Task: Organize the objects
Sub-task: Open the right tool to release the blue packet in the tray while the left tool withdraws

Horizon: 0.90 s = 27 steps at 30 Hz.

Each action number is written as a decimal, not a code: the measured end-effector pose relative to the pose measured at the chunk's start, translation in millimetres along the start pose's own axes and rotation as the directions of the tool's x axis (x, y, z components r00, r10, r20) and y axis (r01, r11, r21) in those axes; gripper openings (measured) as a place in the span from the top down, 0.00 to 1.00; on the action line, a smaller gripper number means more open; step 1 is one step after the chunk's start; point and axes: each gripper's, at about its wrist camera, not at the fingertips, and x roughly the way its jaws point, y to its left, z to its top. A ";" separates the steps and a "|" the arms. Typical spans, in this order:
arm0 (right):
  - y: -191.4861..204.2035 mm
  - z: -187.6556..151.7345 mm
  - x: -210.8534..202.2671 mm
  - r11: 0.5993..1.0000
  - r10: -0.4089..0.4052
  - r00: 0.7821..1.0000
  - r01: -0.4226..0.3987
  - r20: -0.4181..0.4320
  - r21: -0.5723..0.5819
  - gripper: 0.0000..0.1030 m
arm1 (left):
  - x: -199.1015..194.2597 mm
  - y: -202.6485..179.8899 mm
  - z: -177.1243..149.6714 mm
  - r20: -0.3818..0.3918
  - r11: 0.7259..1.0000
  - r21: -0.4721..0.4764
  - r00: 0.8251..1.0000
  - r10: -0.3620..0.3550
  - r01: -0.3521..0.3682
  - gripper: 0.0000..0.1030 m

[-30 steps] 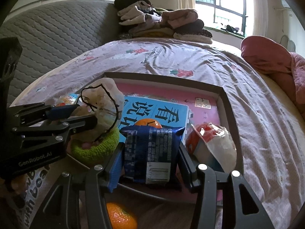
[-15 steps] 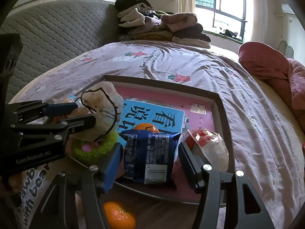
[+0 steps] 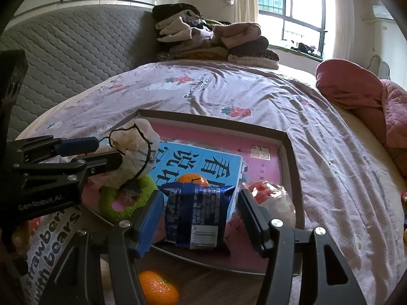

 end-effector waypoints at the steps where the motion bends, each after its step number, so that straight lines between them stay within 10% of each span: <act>1: 0.4 0.6 -1.3 1.000 -0.002 1.000 0.002 0.004 -0.001 0.42 | -1.3 0.0 0.7 0.002 1.000 0.000 1.000 -0.001 0.001 0.45; 27: 1.3 19.0 -41.3 1.000 -0.009 0.994 0.010 0.112 -0.009 0.41 | -62.5 0.8 16.0 0.106 0.999 -0.012 0.994 0.041 -0.040 0.38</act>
